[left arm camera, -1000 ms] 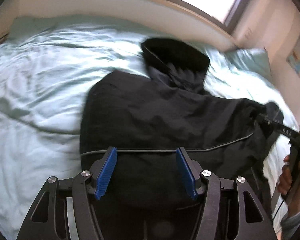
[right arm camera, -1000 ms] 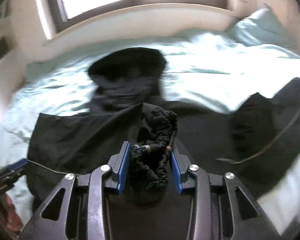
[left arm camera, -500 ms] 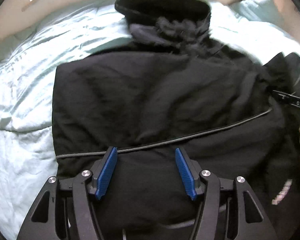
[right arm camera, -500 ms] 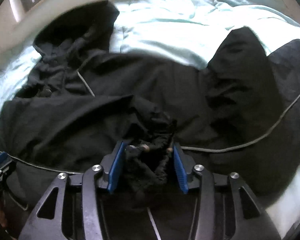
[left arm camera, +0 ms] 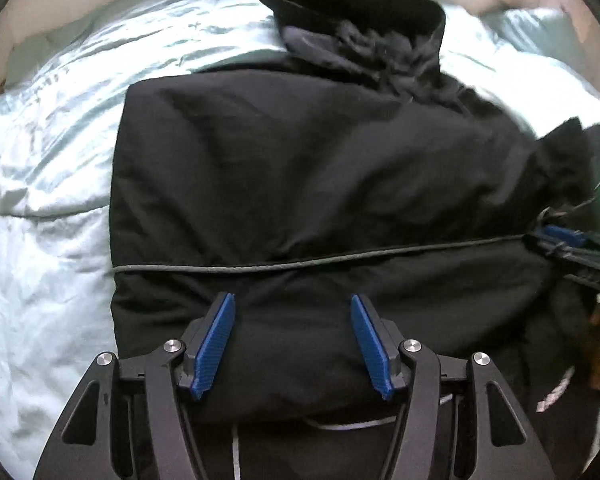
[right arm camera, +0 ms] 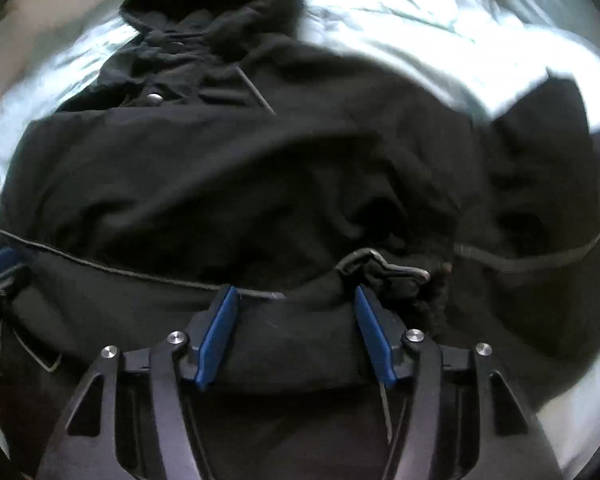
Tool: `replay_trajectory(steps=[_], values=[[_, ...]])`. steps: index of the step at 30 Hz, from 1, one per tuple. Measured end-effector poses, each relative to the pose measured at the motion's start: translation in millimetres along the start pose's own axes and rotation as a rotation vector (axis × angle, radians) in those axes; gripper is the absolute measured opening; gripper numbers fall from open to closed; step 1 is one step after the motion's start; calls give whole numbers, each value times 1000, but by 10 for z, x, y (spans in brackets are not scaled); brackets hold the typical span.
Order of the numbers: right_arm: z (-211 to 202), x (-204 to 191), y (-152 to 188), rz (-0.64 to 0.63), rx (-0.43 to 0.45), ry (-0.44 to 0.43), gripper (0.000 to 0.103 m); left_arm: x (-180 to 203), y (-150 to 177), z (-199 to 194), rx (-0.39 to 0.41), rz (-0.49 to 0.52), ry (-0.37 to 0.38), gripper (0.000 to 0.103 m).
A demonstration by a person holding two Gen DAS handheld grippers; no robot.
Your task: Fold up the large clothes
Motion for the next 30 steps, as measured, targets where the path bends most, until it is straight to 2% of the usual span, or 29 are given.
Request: replay_trajectory(steps=[3,7,11,15,19,23,28,30], values=[[-55,-8,-64,-33,-13,9,61,84,-69,12,-12,-2,-65,62],[-363,269,-124,-16,59,-105,61,410,-138,-206,43,38,-6,62],[-742,1002,-156,37,172,-70,64,885,-255,-316,98,127,11,62],[-898,2028,-253,133,233,54,64,1438,-439,-227,97,177,97,62],[-1009,3072,-323,234,251,209,69,1936,-631,-41,85,209,155,62],[-1000,3940,-405,345,253,265,71,2359,-718,182,64,231,203,62],[-792,4532,-526,437,234,284,80,2733,-748,514,22,247,245,62],[-658,4627,-581,460,227,245,83,2878,-734,631,10,262,238,62]])
Point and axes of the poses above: each gripper's, at about its wrist camera, not at the fingertips, and z roughly the way its jaws point, x to its right, y to its underside, the point moved 4 cm from there along z, roughly the way its jaws point, and after that the axes turned 15 degrees about y, right-handed, at the moved point
